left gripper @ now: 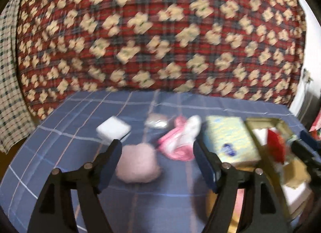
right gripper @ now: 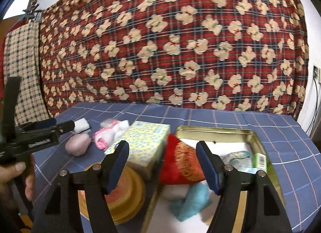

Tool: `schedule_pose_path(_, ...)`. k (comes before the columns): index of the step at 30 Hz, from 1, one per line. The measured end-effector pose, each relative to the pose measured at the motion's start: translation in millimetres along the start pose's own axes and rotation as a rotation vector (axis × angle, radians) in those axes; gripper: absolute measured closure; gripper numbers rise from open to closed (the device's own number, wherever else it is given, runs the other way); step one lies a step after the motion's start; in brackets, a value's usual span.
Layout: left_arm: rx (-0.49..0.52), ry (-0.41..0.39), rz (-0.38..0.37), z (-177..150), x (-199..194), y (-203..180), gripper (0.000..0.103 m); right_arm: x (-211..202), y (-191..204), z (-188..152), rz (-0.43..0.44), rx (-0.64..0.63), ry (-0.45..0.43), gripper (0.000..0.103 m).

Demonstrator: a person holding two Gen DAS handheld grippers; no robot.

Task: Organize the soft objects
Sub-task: 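Grasp the pink fluffy puff with the left tool while the right tool reaches the pink-white towel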

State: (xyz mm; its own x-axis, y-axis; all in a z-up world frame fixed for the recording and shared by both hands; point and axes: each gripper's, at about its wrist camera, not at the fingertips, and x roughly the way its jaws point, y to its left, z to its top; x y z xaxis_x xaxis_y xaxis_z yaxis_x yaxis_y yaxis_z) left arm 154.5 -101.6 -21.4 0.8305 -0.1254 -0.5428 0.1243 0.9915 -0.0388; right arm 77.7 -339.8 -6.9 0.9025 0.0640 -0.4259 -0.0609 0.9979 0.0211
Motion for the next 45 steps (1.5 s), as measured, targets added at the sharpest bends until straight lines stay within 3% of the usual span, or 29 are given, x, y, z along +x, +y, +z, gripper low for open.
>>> schedule_pose_path(8, 0.001, 0.134, 0.026, -16.3, 42.5, 13.4, 0.029, 7.5, 35.6, 1.1, 0.045, -0.076, 0.014, 0.032)
schedule_pose_path(14, 0.032, 0.185, 0.037, -17.9, 63.0, 13.4, 0.029, 19.0, 56.2, 6.0, 0.074, -0.120, 0.048, 0.032)
schedule_pose_path(15, 0.028, 0.191, 0.032, -18.2, 65.1, 15.6, 0.032, 20.6, 60.3, 8.3, 0.076, -0.128, 0.052, 0.031)
schedule_pose_path(20, 0.022, 0.211, -0.046, -19.8, 67.7, 21.7, 0.082, 30.7, 76.6, 14.1, 0.094, -0.148, 0.073, 0.031)
schedule_pose_path(25, -0.007, 0.153, -0.001, -19.0, 55.9, 37.4, 0.098, 47.9, 90.6, 18.2, 0.128, -0.134, 0.126, 0.031)
schedule_pose_path(29, -0.045, 0.093, 0.063, -15.5, 47.9, 57.6, 0.099, 67.3, 100.3, 25.7, 0.148, -0.124, 0.187, 0.031)
schedule_pose_path(34, -0.091, 0.124, 0.015, -16.5, 54.4, 77.6, 0.099, 94.7, 110.2, 35.7, 0.153, -0.102, 0.261, 0.031)
schedule_pose_path(42, -0.085, 0.161, -0.019, -18.0, 60.2, 74.9, 0.099, 141.6, 132.8, 49.3, 0.154, -0.075, 0.387, 0.031)
schedule_pose_path(44, -0.074, 0.161, -0.014, -17.8, 60.0, 72.6, 0.095, 151.9, 137.5, 50.2, 0.132, -0.089, 0.408, 0.031)
schedule_pose_path(45, -0.076, 0.160, -0.009, -17.8, 59.9, 72.9, 0.085, 156.6, 137.7, 50.2, 0.121, -0.087, 0.420, 0.031)
